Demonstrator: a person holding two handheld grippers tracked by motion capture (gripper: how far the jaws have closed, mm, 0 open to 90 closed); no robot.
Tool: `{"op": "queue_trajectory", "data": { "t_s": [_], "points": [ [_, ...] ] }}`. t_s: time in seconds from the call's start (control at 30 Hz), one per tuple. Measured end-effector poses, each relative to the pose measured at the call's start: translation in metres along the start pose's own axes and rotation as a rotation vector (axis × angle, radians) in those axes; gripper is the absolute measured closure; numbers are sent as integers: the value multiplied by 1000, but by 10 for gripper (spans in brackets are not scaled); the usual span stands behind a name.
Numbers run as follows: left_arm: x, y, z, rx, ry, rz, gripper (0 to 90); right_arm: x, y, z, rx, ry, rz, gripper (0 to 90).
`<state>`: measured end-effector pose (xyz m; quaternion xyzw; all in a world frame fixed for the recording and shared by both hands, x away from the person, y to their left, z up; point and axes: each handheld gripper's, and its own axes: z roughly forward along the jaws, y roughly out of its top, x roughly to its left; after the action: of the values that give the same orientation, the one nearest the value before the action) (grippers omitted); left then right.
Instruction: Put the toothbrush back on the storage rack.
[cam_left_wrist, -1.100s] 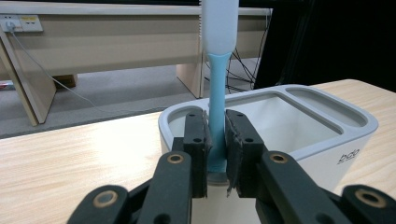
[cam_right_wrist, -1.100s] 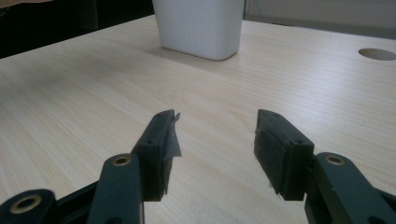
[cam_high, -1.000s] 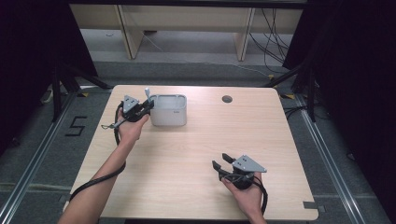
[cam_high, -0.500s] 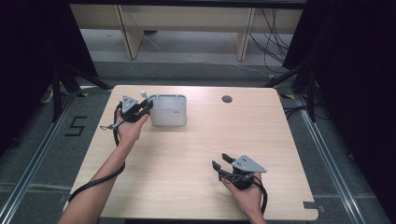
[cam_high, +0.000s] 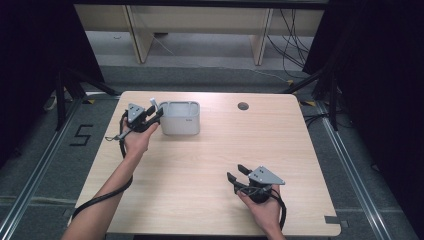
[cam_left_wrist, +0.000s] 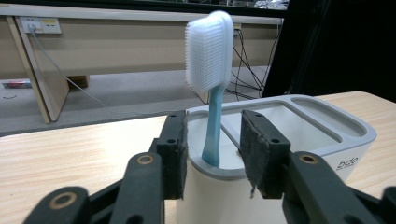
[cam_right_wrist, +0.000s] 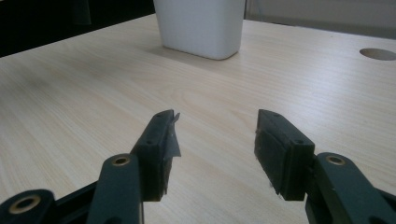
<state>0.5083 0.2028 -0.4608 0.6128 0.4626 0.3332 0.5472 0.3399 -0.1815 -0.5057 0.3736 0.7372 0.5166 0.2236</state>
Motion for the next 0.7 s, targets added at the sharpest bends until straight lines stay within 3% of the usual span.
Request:
{"op": "queue_trajectory", "data": {
  "t_s": [0.03,0.07,0.2,0.23,0.3,0.33,0.57,0.63,0.67,0.7],
  "points": [
    [0,0,-1,0,-1,4,598,0,0,0,0,0,1,485],
    [0,1,-2,0,0,1,588,2,0,-1,11,2,31,485],
    [-2,1,-7,1,-5,5,558,1,0,0,8,0,21,485],
    [-2,1,-8,3,-9,4,552,-1,0,0,-2,-3,-6,485],
    [-3,0,-11,5,-13,3,538,1,0,0,4,7,13,485],
    [-3,0,-12,3,-15,-2,529,0,0,0,-2,-4,-3,485],
    [-5,0,-24,-3,-21,-12,500,0,0,1,3,9,13,483],
    [-6,0,-29,0,-26,-15,495,0,0,0,-2,-2,-2,483],
    [-6,0,-31,-3,-29,-19,492,1,0,1,5,8,17,484],
    [-6,0,-34,-5,-32,-21,490,-1,0,1,-2,-5,-6,483]
  ]
}}
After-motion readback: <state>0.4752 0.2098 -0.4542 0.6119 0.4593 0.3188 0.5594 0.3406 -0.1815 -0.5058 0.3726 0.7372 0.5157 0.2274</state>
